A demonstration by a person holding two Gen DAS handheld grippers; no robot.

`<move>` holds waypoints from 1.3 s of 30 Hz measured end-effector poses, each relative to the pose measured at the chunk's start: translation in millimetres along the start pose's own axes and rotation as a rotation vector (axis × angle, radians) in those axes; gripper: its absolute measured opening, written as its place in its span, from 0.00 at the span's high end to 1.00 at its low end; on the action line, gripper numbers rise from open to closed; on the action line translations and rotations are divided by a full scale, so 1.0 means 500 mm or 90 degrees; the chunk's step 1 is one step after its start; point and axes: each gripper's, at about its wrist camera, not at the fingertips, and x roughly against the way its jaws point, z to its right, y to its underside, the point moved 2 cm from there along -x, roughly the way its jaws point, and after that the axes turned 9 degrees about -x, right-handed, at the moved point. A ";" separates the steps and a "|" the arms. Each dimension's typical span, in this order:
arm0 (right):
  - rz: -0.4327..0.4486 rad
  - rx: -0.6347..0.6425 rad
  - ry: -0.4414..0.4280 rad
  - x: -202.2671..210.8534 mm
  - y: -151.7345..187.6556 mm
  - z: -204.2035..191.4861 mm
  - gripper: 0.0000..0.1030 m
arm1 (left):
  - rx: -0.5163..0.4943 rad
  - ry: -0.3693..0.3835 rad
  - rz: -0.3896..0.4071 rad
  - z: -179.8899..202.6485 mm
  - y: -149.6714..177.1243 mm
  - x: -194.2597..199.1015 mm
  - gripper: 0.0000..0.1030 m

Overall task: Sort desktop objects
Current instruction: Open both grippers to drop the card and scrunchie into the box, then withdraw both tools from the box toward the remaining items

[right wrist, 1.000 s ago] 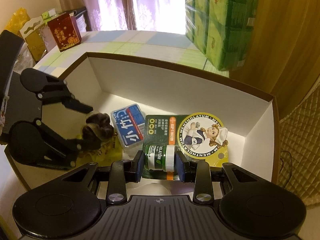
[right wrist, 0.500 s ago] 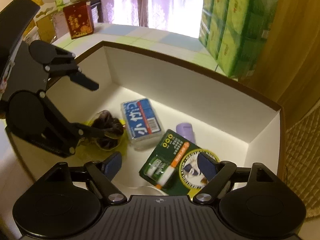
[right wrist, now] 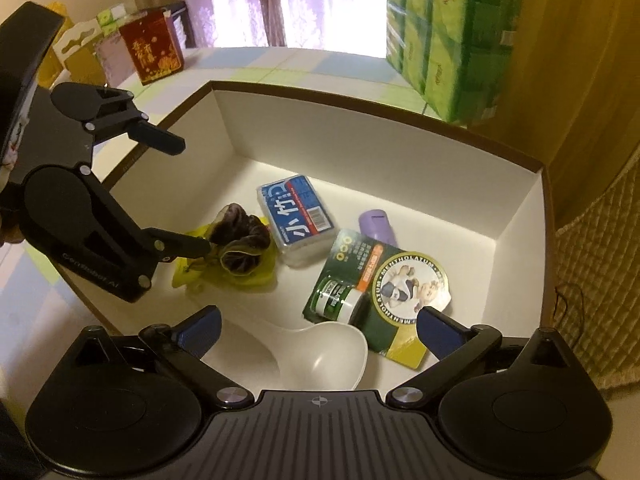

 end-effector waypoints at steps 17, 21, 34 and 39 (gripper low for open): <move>0.065 -0.076 0.036 0.078 0.044 -0.032 0.02 | 0.056 -0.011 0.044 0.017 0.021 0.133 0.07; 0.070 -0.082 0.033 0.091 0.056 -0.048 0.02 | 0.068 -0.010 0.045 0.023 0.032 0.160 0.06; 0.080 -0.094 0.039 0.118 0.100 -0.114 0.02 | 0.073 0.000 0.053 0.054 0.079 0.222 0.05; 0.076 -0.103 0.039 0.123 0.120 -0.141 0.02 | 0.082 0.008 0.057 0.061 0.107 0.244 0.05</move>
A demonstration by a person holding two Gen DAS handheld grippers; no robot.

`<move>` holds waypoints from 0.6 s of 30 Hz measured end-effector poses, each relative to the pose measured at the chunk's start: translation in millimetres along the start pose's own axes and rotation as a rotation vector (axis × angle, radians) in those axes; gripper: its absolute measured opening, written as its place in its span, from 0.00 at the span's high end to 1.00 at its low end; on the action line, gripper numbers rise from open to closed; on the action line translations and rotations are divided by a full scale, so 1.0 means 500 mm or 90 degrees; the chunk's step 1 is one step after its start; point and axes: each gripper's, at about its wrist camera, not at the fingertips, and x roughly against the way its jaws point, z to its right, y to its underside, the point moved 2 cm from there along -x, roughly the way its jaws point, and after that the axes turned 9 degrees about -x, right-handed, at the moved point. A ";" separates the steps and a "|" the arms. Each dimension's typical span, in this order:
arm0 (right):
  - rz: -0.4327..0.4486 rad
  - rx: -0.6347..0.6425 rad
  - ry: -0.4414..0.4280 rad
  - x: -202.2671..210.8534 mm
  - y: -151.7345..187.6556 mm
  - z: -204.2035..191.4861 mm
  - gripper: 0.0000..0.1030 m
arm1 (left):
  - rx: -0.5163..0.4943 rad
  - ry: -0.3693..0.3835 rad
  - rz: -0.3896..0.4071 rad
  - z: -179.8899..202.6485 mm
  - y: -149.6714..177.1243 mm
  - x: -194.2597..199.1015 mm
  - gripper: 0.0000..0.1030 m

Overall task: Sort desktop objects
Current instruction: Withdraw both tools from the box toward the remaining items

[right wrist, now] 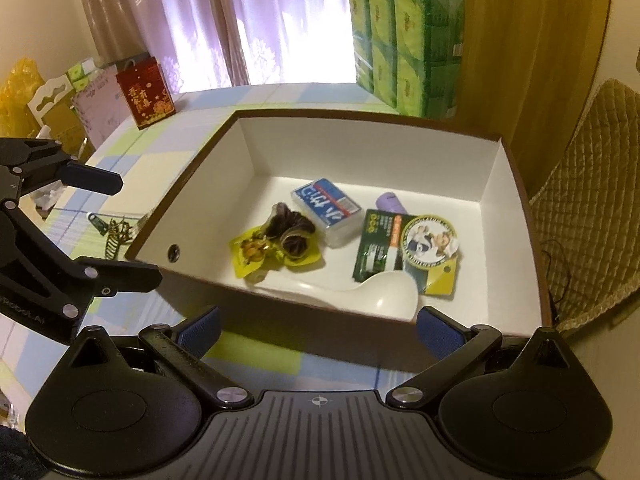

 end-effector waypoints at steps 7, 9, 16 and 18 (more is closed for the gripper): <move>0.008 -0.013 -0.011 0.021 0.034 -0.040 0.02 | 0.024 0.012 0.004 -0.003 0.055 0.039 0.03; 0.012 -0.022 -0.012 0.026 0.043 -0.052 0.02 | 0.036 0.014 0.003 -0.008 0.074 0.051 0.03; 0.000 -0.042 -0.040 0.018 0.075 -0.103 0.02 | 0.081 0.005 -0.010 -0.038 0.160 0.087 0.03; -0.010 -0.043 -0.046 0.007 0.084 -0.121 0.02 | 0.103 0.001 -0.021 -0.052 0.189 0.091 0.03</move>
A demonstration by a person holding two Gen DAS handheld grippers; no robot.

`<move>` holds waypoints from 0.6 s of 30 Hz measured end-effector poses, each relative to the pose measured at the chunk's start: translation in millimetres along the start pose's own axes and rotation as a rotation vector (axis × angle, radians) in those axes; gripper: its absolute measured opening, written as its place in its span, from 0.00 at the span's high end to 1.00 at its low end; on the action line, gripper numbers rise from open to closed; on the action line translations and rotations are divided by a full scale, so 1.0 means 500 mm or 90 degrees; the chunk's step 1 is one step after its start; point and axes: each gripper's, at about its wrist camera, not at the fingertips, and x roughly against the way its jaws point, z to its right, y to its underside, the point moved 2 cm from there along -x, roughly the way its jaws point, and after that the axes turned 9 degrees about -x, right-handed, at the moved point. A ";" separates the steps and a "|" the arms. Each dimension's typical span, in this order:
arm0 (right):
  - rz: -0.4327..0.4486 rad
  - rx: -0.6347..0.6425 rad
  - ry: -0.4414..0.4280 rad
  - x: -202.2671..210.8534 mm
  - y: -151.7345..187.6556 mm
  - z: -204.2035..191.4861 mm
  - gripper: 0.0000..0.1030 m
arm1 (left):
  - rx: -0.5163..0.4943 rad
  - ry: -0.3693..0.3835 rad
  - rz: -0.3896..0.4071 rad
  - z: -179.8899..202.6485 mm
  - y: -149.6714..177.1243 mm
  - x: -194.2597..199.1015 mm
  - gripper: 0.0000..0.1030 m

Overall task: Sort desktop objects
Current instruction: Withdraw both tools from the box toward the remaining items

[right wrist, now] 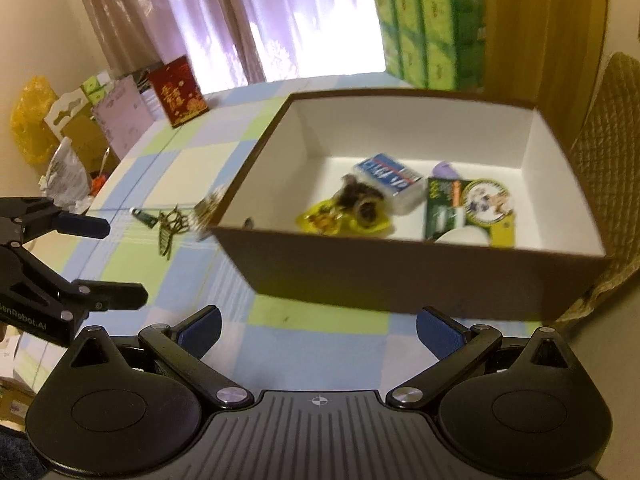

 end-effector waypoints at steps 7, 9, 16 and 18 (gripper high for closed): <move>-0.027 0.012 -0.003 -0.046 0.025 -0.054 0.02 | 0.050 -0.029 -0.011 -0.066 0.068 0.012 0.04; -0.031 0.010 -0.003 -0.058 0.030 -0.062 0.02 | 0.050 -0.038 -0.004 -0.080 0.079 0.016 0.04; -0.039 -0.007 0.025 -0.089 0.042 -0.063 0.02 | 0.025 -0.051 0.006 -0.114 0.104 0.000 0.05; -0.044 -0.014 0.034 -0.096 0.044 -0.058 0.02 | 0.012 -0.048 0.006 -0.122 0.108 -0.015 0.07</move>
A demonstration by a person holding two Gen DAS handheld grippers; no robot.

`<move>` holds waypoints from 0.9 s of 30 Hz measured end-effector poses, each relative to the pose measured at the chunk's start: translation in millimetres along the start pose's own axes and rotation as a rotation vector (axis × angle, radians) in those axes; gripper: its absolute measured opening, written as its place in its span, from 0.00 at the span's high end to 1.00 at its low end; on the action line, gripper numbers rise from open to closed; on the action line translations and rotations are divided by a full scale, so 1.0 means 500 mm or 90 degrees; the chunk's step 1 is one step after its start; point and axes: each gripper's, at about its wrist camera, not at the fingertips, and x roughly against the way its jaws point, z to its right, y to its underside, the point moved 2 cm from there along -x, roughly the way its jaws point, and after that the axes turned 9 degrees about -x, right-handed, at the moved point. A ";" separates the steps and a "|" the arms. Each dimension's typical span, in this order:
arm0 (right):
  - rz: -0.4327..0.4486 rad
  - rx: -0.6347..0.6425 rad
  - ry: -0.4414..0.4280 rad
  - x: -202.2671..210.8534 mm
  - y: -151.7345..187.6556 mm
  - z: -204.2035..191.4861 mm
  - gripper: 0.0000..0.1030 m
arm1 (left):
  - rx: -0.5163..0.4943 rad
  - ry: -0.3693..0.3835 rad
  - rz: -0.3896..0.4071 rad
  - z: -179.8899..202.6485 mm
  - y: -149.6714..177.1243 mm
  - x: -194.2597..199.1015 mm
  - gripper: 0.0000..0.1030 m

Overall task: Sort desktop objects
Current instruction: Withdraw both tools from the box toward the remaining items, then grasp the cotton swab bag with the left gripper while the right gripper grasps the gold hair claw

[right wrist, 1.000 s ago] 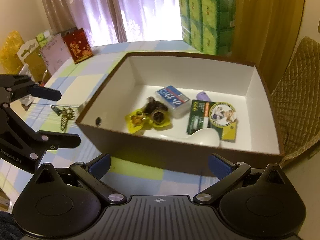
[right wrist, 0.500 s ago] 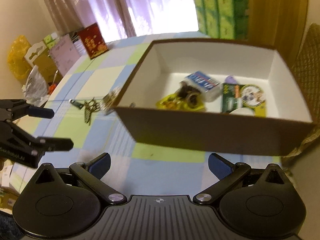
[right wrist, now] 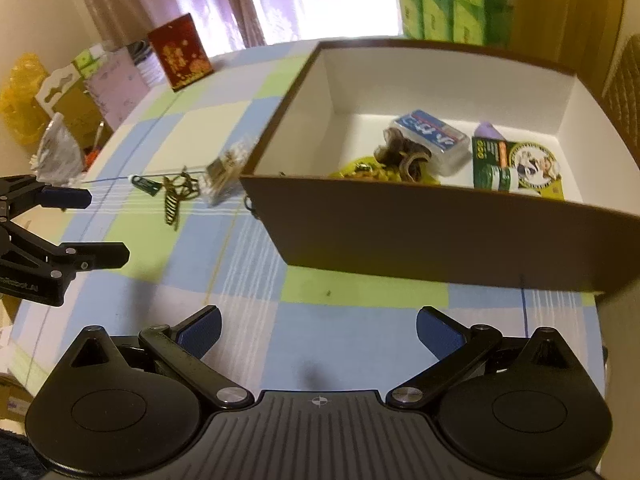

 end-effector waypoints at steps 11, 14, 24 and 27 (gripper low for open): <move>-0.018 -0.069 0.061 -0.040 -0.020 0.070 0.02 | -0.129 0.045 -0.017 -0.046 -0.026 -0.119 0.21; -0.021 -0.093 0.077 -0.049 -0.026 0.087 0.02 | -0.157 0.056 -0.032 -0.066 -0.044 -0.160 0.21; -0.029 -0.150 0.116 -0.056 -0.022 0.113 0.02 | -0.265 0.088 -0.063 -0.103 -0.110 -0.280 0.29; -0.032 -0.161 0.128 -0.053 -0.016 0.117 0.02 | -0.276 0.110 -0.067 -0.107 -0.126 -0.306 0.35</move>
